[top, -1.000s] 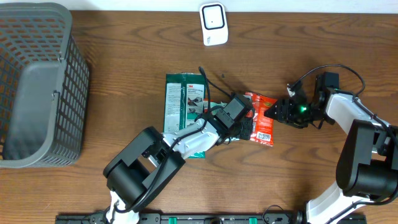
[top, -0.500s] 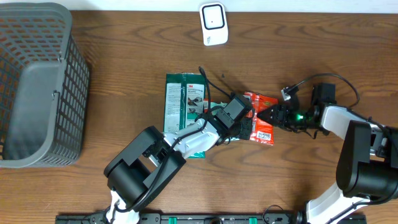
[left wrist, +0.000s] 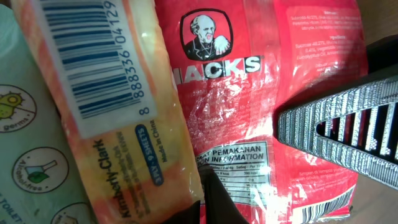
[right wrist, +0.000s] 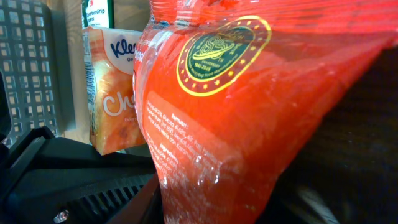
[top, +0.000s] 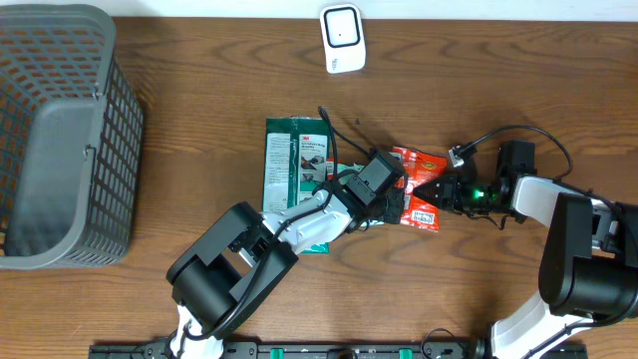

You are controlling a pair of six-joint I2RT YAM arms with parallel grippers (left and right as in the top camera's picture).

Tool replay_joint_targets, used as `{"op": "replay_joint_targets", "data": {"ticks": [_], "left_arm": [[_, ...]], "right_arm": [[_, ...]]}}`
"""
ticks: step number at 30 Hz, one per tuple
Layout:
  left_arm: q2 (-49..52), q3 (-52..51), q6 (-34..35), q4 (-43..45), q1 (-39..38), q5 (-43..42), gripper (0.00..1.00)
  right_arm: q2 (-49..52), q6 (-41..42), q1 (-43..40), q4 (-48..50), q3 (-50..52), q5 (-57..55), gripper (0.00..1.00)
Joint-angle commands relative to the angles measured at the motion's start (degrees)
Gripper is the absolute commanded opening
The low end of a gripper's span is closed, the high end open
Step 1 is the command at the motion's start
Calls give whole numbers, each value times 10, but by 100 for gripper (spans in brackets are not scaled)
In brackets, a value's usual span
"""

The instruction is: Scan the item barcode

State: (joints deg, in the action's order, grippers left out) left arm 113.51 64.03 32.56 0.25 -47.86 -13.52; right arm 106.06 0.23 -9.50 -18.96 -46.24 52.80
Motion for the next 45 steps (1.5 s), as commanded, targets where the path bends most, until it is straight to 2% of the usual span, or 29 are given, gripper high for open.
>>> {"op": "replay_joint_targets", "data": {"ticks": [1, 7, 8, 9, 10, 14, 17, 21, 28, 37, 39, 42, 45], "left_arm": [[20, -3, -8, -4, -1, 14, 8], [19, -3, -8, -4, -1, 14, 7], [19, -3, -8, -4, -1, 14, 7], [19, -3, -8, -4, -1, 14, 7], [19, -3, -8, -4, -1, 14, 7], [19, -3, -8, -3, -1, 14, 7], [19, -3, -8, -3, -1, 14, 7], [19, -3, -8, -3, -1, 14, 7], [19, -3, -8, -3, -1, 14, 7], [19, -3, -8, -4, -1, 14, 7], [19, -3, -8, -4, -1, 14, 7], [19, -3, -8, -4, -1, 14, 7], [19, -3, -9, -4, -1, 14, 8]], "right_arm": [[7, -5, 2, -1, 7, 12, 33], [7, -5, 2, -12, 7, 13, 34], [7, -5, 1, -12, 6, 12, 39], [7, -5, -4, -7, 5, 11, 50], [7, -5, -10, 5, 5, 11, 53], [7, 37, -27, 66, 5, 11, 57], [7, 38, -27, 77, 5, 11, 62], [7, 8, -16, 77, 5, 10, 63], [9, 8, -5, 101, 5, -7, 64], [9, -10, 26, 105, 5, -7, 65], [9, -12, 28, 115, 5, 11, 59], [9, -12, 27, 106, 5, 22, 40], [8, -12, 17, 91, 5, 24, 38]]}}
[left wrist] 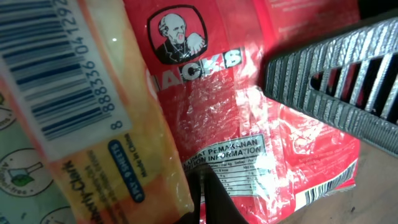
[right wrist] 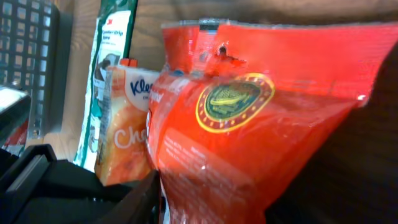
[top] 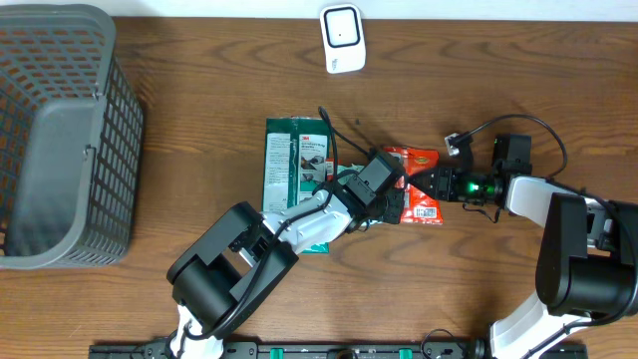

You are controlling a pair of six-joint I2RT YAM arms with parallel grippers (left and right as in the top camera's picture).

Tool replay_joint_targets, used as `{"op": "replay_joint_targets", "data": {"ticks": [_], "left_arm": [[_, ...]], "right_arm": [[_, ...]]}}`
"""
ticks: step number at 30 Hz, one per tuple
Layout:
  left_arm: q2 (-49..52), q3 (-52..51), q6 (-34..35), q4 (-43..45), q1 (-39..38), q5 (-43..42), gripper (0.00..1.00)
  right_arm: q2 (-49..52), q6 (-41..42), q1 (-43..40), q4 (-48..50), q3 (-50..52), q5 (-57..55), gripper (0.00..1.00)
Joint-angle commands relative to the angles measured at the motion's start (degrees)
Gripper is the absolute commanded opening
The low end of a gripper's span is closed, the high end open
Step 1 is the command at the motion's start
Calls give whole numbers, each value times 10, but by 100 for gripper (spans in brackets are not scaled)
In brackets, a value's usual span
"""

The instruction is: Scan the item barcode

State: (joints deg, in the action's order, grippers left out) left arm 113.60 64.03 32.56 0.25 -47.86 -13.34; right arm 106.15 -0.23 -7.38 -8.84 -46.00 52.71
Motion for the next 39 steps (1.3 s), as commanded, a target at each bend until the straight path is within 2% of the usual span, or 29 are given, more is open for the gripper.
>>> {"op": "replay_joint_targets", "data": {"ticks": [1, 2, 3, 4, 7, 8, 12, 13, 17, 20, 21, 22, 28, 33, 39], "left_arm": [[18, -3, -13, -4, -1, 12, 7], [18, -3, -19, -4, -1, 11, 8], [18, -3, -25, -4, -1, 9, 8], [18, -3, -25, -4, -1, 9, 8], [15, -3, -25, -4, -1, 7, 17], [12, -3, -25, -4, -1, 5, 26], [-7, -3, -26, -4, -1, -4, 30], [-10, -3, -26, -4, -1, -8, 30], [-16, -3, -26, -7, -1, -12, 28], [-10, -3, -25, -13, -1, -12, 19], [-3, -3, -25, -13, -1, -12, 10], [0, -3, -25, -13, -1, -12, 8], [7, -3, -25, -13, -1, -11, 7], [7, -3, -25, -13, -1, -9, 7], [7, -3, -26, -13, -1, -9, 7]], "right_arm": [[6, -7, -9, -12, 3, 25, 38], [5, -7, -14, -17, 3, 26, 35], [2, -7, -29, -31, 3, 34, 26], [1, -7, -36, -43, 3, 36, 25], [0, -7, -60, -93, 3, 35, 24], [0, -7, -66, -106, 3, 35, 24], [0, -7, -81, -158, 3, 34, 22], [0, -7, -81, -167, 3, 30, 22], [0, -5, -79, -168, 3, -10, 37], [0, 7, -80, -136, 3, -12, 47], [0, 6, -80, -124, 3, -12, 51], [0, 6, -80, -119, 3, -13, 53], [0, 6, -79, -97, 12, -23, 64], [0, 6, -67, -65, 31, -23, 62], [0, 6, -29, -54, 36, -23, 46]]}}
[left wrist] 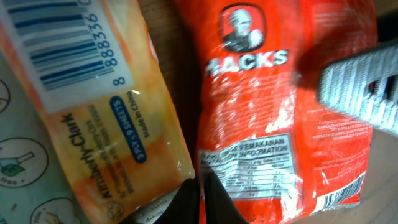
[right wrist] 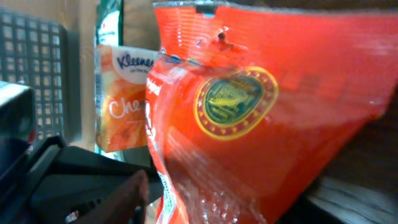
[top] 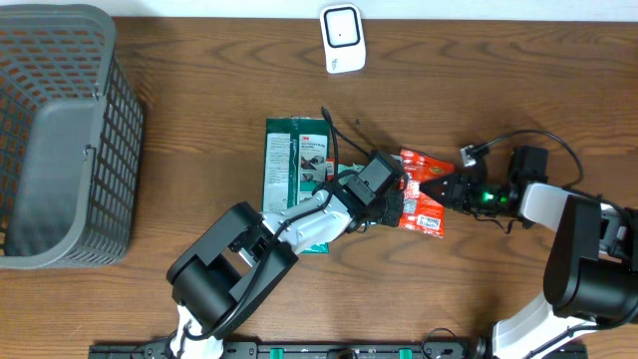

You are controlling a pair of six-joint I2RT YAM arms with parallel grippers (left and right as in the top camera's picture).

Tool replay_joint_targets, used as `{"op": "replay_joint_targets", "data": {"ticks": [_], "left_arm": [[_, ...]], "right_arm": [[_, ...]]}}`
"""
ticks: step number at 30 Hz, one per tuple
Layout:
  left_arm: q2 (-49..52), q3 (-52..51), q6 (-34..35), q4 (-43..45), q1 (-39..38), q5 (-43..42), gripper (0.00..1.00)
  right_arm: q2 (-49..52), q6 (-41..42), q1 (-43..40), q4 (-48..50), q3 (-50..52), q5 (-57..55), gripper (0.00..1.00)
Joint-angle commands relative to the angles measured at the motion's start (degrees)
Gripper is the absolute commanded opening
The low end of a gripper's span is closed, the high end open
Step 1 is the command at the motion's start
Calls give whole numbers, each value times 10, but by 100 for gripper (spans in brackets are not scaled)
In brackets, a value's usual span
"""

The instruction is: Scan the item barcode

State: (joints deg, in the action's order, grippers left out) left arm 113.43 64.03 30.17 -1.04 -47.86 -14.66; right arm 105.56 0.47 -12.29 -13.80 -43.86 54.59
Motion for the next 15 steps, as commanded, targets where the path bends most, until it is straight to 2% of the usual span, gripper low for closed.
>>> {"op": "replay_joint_targets", "data": {"ticks": [1, 8, 9, 10, 11, 12, 14, 15], "left_arm": [[8, -3, -7, 0, -1, 3, 7], [-17, -3, -17, 1, -1, 3, 8], [-37, -3, -17, 0, -1, 3, 11], [-51, -3, -17, 0, -1, 1, 12], [-81, -3, -18, -2, -1, -2, 17], [-99, -3, -23, -3, -1, -9, 27], [-141, -3, -28, -18, -1, -16, 38], [-157, -3, -28, -30, -1, -17, 39]], "right_arm": [[6, -1, 26, -3, 14, -41, 42], [-17, -1, 2, -19, 9, 26, 25], [-34, -1, -7, -26, 9, 26, 19], [-43, -1, -12, -28, 9, 28, 18], [-68, -1, -22, -38, 9, 30, 16], [-85, -1, -26, -47, 9, 30, 16], [-140, -1, -34, -71, 9, 30, 16], [-158, -1, -34, -77, 9, 30, 16]]}}
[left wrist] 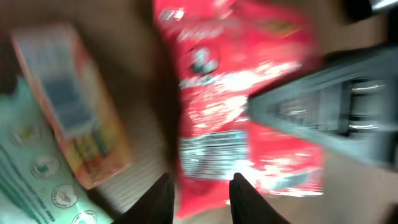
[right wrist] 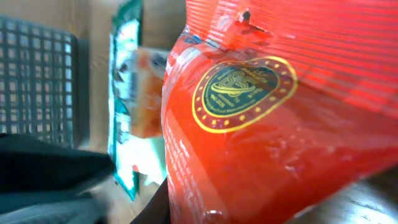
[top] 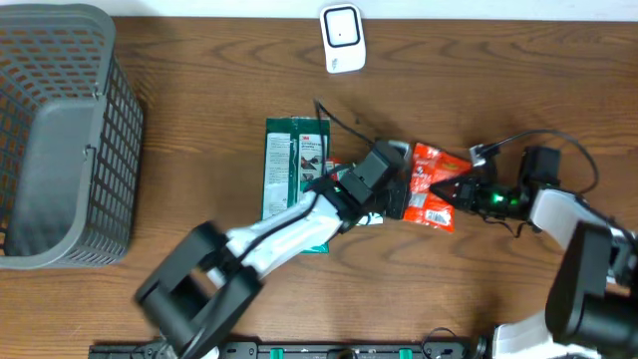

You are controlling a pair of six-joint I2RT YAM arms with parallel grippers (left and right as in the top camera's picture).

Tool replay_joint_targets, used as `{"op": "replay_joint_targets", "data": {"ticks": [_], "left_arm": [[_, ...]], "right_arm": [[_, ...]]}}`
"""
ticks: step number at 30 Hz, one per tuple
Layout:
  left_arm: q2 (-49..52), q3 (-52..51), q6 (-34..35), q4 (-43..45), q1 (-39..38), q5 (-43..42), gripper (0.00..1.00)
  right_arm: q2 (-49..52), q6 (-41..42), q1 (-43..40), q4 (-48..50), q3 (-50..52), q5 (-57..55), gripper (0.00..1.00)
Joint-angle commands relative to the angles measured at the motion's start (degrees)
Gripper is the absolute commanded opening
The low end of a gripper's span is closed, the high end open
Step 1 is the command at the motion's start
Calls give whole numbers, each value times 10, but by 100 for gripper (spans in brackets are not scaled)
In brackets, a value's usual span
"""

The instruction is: Scan the item barcode

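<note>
The red snack bag [top: 437, 185] lies right of centre on the table, and my right gripper [top: 463, 190] is shut on its right end. It fills the right wrist view as a red bag [right wrist: 273, 118] with a gold seal, one dark finger [right wrist: 163, 200] showing at its lower edge. My left gripper [top: 398, 194] is at the bag's left side. In the blurred left wrist view its fingers [left wrist: 158, 200] stand apart, open, over the bag's [left wrist: 236, 87] lower edge. The white scanner [top: 341, 38] stands at the back edge.
An orange tissue pack [left wrist: 71, 106] and a green 3M pack [top: 294, 160] lie just left of the bag, partly under my left arm. A grey wire basket [top: 60, 135] takes up the far left. Cables trail behind my right wrist.
My left gripper was shut low over the bag's label; now its fingers are apart and it sits further back from the bag. The bag and my right gripper have shifted slightly right.
At first my right gripper held the red bag beside the tissue pack, with my left gripper shut close over both. The bag then sat a little further left, then apart from the tissue pack. Now it is further right and my left gripper is open.
</note>
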State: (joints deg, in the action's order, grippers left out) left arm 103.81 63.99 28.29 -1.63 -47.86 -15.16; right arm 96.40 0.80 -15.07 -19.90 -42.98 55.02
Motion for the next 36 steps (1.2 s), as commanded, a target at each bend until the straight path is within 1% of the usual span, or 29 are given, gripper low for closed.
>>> {"op": "replay_joint_targets", "data": {"ticks": [1, 3, 5, 7, 9, 10, 12, 13, 16, 19, 21, 32, 36], "left_arm": [[-70, -2, -9, -33, -1, -13, 42], [-85, -2, -11, -50, -1, -26, 44], [-96, -2, -30, -61, 1, -66, 49], [-99, -2, -55, -65, 13, -139, 56], [-99, -2, -56, -65, 26, -187, 59], [-99, -2, -56, -62, 46, -245, 60], [-99, -2, -58, -56, 70, -311, 61], [-99, -2, -59, -45, 92, -372, 62], [-99, -2, -63, -12, 131, -467, 64], [-99, -2, -62, -9, 156, -475, 65], [-99, -2, -62, -9, 158, -475, 65], [-99, -2, -62, -2, 113, -474, 65], [-99, -2, -62, 11, 101, -474, 52]], "right_arm": [[-85, -3, -7, -22, 0, 25, 16], [-121, 19, -7, -26, 0, 25, 15], [-158, 61, -7, -24, 0, 31, 11], [-193, 96, -9, -15, 0, 87, 9], [-209, 122, -10, -3, 0, 145, 9], [-214, 141, -11, 14, 0, 193, 9], [-215, 155, -11, 34, 0, 245, 9], [-215, 162, -11, 44, 0, 274, 9], [-215, 171, -11, 46, 0, 304, 9], [-215, 181, -11, 61, 0, 327, 9], [-215, 180, -11, 60, 0, 326, 9], [-215, 189, -10, 65, 0, 290, 6], [-215, 189, -10, 64, 0, 290, 7]]}}
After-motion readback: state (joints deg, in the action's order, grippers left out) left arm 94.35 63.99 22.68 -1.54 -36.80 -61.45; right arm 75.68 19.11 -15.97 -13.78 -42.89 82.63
